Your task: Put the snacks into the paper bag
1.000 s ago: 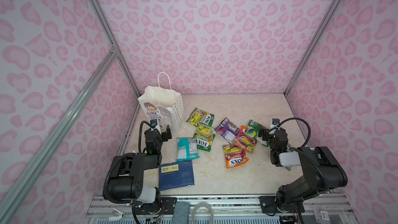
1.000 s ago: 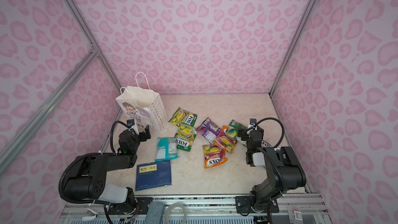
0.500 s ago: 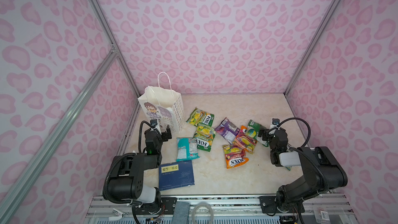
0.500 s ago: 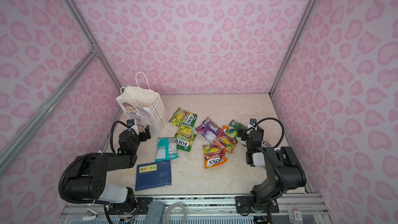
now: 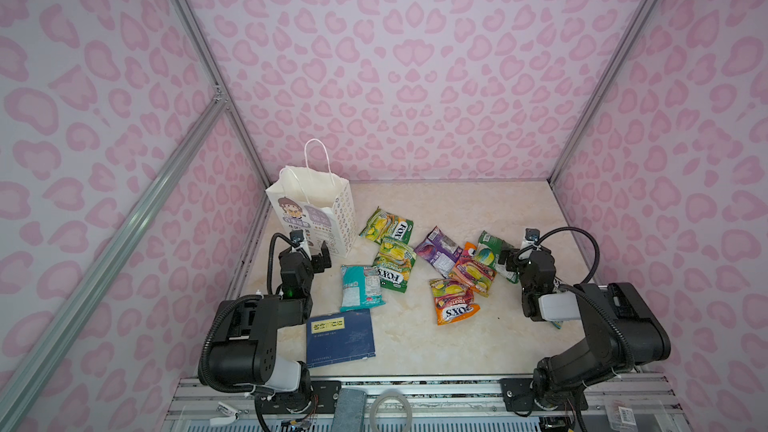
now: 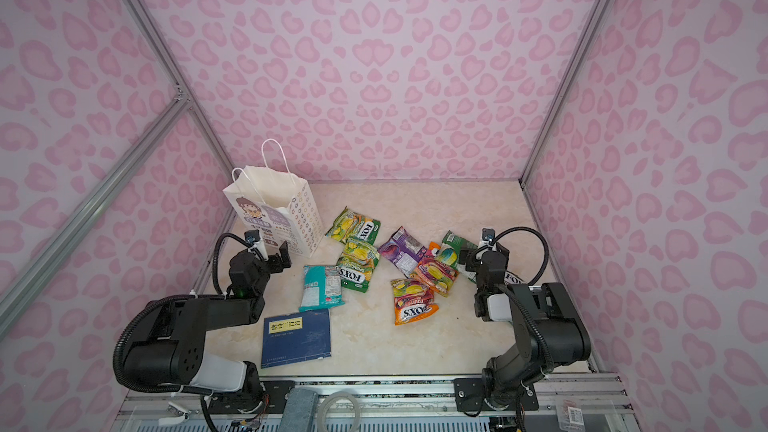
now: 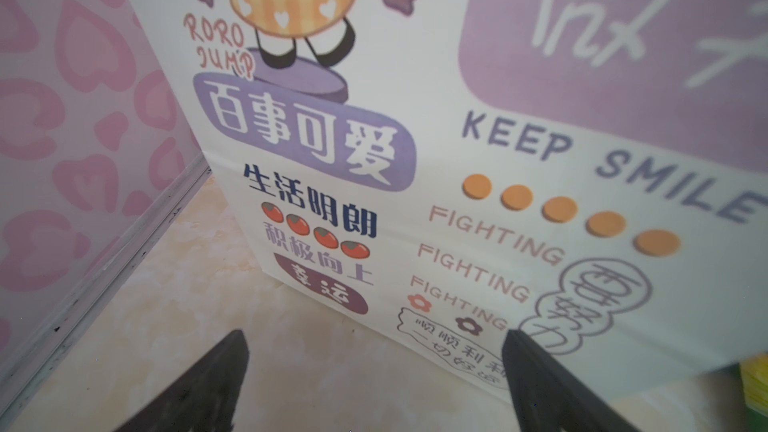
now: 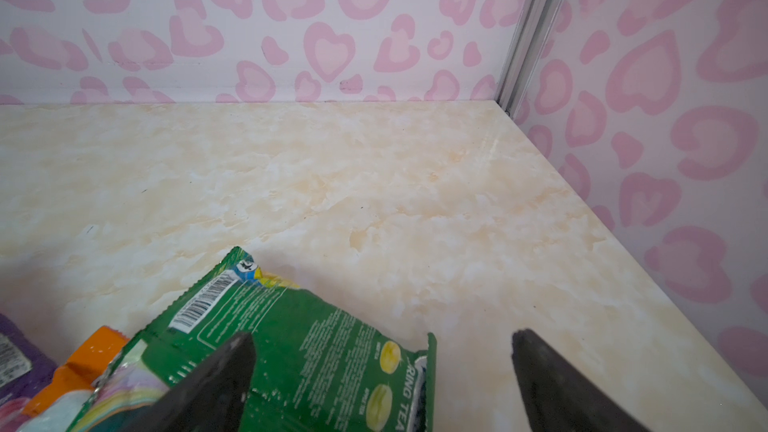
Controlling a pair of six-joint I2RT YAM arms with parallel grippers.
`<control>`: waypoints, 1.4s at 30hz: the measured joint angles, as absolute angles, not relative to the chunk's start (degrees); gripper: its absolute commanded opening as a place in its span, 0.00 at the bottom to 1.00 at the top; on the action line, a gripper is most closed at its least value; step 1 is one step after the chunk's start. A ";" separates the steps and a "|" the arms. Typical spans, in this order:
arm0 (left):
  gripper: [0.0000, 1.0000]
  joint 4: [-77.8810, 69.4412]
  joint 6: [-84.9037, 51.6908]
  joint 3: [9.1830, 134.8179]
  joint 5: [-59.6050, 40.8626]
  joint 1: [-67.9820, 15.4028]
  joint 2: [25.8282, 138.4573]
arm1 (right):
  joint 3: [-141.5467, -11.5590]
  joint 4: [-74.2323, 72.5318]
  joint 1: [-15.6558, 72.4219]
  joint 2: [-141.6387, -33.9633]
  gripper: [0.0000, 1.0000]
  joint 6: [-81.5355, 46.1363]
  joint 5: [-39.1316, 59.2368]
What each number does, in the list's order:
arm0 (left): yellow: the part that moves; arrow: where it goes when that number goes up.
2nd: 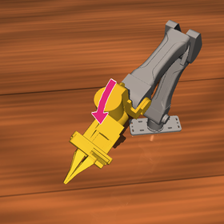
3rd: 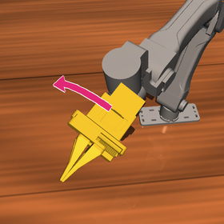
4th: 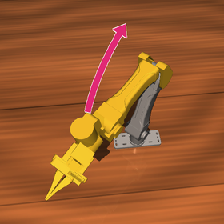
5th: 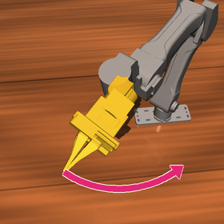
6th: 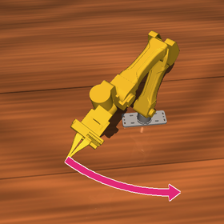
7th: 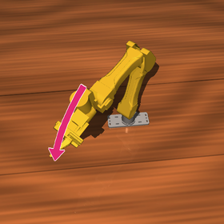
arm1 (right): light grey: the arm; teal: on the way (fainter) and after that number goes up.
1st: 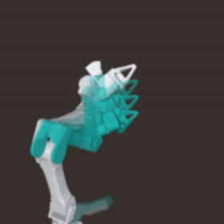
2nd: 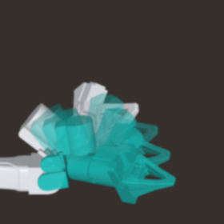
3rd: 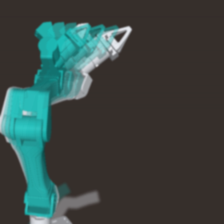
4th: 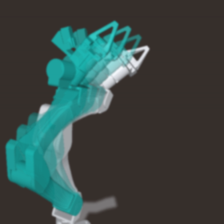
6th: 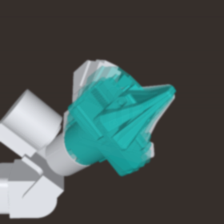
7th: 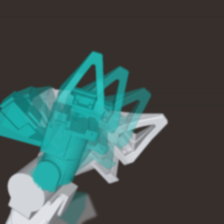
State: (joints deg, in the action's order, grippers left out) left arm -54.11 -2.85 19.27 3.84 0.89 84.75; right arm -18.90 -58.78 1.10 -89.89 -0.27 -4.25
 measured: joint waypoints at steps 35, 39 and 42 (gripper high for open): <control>0.84 39.48 -47.72 66.39 1.02 -9.21 55.79 | -37.06 -1.10 -7.70 -51.29 0.98 -44.58 0.03; 0.81 46.17 -52.05 76.44 8.14 -17.45 63.22 | -36.95 1.63 -4.10 -50.59 0.98 -44.51 1.54; 0.78 48.99 -56.99 81.12 13.34 -18.57 67.61 | -37.41 3.27 -0.69 -50.26 0.98 -43.48 1.32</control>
